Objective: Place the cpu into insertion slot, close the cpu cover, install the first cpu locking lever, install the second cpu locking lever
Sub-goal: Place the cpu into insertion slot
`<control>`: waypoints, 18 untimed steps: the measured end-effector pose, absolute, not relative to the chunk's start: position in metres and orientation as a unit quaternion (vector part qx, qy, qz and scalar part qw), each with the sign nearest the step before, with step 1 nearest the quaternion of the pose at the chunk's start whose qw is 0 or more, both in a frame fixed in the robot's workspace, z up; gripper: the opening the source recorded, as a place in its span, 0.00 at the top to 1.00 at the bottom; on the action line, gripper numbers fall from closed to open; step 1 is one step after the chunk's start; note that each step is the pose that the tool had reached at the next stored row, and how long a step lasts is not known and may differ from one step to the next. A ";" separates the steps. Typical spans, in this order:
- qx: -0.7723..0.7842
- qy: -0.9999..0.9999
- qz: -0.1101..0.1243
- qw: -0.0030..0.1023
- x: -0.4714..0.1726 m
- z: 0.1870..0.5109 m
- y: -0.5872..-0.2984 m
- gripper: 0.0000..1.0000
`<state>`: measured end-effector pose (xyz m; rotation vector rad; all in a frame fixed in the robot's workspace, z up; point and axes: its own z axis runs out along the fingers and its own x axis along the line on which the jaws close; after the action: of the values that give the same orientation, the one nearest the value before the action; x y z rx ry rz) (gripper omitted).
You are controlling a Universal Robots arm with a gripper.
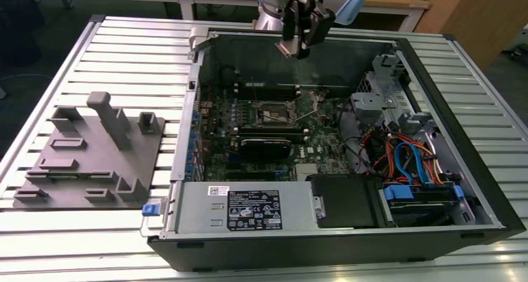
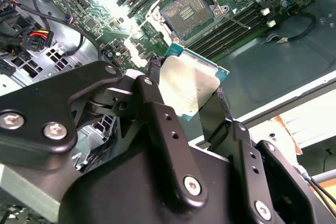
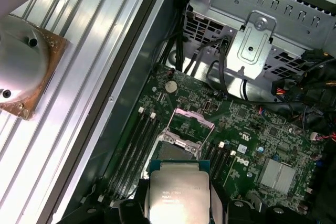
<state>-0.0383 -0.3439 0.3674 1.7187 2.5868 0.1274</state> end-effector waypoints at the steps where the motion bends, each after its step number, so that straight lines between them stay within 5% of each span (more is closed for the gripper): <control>1: 0.553 0.832 0.041 0.017 -0.038 0.367 -0.344 0.46; 18: 0.570 0.820 0.041 0.017 -0.039 0.367 -0.344 0.46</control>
<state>-0.0387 -0.3439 0.3669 1.7721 2.5486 0.1263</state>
